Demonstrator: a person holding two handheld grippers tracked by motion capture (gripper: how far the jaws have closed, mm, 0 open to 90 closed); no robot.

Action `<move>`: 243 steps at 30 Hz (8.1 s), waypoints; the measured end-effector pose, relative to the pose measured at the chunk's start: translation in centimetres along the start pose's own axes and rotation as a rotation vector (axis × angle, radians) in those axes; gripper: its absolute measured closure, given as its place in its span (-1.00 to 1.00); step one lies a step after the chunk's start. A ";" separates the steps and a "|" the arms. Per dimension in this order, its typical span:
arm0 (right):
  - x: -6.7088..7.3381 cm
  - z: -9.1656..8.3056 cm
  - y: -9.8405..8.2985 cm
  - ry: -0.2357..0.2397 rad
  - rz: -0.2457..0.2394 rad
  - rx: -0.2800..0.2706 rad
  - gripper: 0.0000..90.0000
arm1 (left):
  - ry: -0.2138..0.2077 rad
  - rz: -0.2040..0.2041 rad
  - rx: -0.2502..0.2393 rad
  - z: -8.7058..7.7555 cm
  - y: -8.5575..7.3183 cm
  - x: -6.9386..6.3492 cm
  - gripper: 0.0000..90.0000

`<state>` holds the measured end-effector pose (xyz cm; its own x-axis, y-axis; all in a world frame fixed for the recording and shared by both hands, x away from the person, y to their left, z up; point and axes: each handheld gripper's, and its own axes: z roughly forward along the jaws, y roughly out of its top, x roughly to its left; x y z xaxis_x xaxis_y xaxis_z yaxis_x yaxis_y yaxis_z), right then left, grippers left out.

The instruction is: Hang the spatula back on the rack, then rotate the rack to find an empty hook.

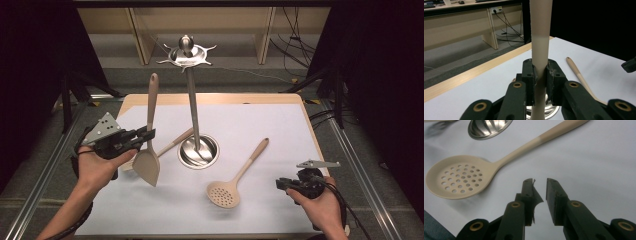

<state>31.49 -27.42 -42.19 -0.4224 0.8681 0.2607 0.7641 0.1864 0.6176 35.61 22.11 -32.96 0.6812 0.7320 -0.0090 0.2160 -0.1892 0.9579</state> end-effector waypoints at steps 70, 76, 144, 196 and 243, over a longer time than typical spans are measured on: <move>-0.1 0.1 -0.1 -0.011 0.012 0.003 0.71 | -0.110 0.030 0.036 3.7 2.7 1.3 0.73; -0.3 0.0 -0.1 0.005 0.013 -0.003 0.70 | -0.104 0.023 0.022 4.0 2.5 1.2 0.72; -0.3 -0.1 0.0 -0.014 0.007 -0.002 0.57 | 0.076 0.034 0.486 3.4 -6.4 5.0 0.40; -0.2 -0.3 -0.1 -0.018 -0.022 -0.011 0.77 | 0.032 0.012 -0.227 1.4 13.4 -1.4 0.99; -0.7 -0.5 -0.3 -0.036 0.009 -0.015 0.58 | 0.072 0.078 0.079 1.2 6.5 1.8 0.21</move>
<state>31.29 -28.29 -42.23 -0.3974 0.8859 0.2392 0.7601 0.1718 0.6267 39.12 21.40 -27.08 0.6468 0.7575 0.0884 0.2202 -0.2965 0.9293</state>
